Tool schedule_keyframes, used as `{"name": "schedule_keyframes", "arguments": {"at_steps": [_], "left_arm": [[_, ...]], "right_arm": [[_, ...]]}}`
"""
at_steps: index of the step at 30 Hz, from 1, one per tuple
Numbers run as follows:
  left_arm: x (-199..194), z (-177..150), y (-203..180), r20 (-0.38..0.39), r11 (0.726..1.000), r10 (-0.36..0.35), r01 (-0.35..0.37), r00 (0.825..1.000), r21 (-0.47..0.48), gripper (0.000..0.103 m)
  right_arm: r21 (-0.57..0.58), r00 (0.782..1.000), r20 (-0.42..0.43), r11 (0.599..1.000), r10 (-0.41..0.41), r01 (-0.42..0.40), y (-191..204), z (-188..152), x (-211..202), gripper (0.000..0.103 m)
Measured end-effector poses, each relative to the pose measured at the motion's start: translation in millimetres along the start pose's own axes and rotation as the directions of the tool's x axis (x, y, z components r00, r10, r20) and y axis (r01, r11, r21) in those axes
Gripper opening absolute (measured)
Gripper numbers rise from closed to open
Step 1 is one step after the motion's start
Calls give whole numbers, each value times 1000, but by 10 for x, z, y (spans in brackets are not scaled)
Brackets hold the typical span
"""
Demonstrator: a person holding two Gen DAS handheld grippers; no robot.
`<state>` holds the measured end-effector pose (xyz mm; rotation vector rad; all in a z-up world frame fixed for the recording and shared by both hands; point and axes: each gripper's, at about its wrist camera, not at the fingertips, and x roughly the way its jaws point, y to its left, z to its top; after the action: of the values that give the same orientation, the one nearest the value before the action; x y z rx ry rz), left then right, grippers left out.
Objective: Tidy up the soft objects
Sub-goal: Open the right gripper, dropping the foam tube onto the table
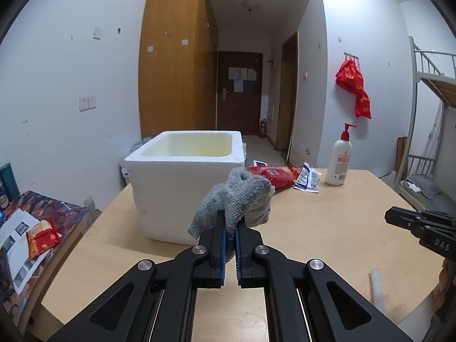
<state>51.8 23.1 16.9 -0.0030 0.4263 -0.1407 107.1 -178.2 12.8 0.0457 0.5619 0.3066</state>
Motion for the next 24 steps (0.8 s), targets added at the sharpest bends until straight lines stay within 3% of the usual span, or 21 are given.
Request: {"name": "schedule_keyframes", "arguments": {"at_steps": [8,14,18,20,21,22,24], "left_arm": [[-62,26,-40,19,1000,-24,23,1000,18,5],[-110,69,-85,41,999,-35,34,999,26,5],[-197,115,-84,72,999,-30,28,997,28,5],[-214,119,-89,75,999,-32,30,997,31,5],[-219,117,-89,76,999,-35,33,996,31,5],[-224,115,-90,76,999,-38,36,996,31,5],[-220,110,-99,74,999,-45,42,996,34,5]], "right_arm": [[-9,995,-69,997,-75,75,-6,-225,-40,13],[7,966,-181,982,-186,190,-42,-551,-2,14],[16,959,-210,980,-192,199,-19,-673,-25,32],[22,957,-210,978,-199,208,-22,-697,-54,51],[34,954,-214,974,-210,222,-34,-715,-68,66],[41,951,-214,971,-223,237,-33,-730,-75,72],[46,948,-208,966,-241,255,-16,-768,-76,73]]}}
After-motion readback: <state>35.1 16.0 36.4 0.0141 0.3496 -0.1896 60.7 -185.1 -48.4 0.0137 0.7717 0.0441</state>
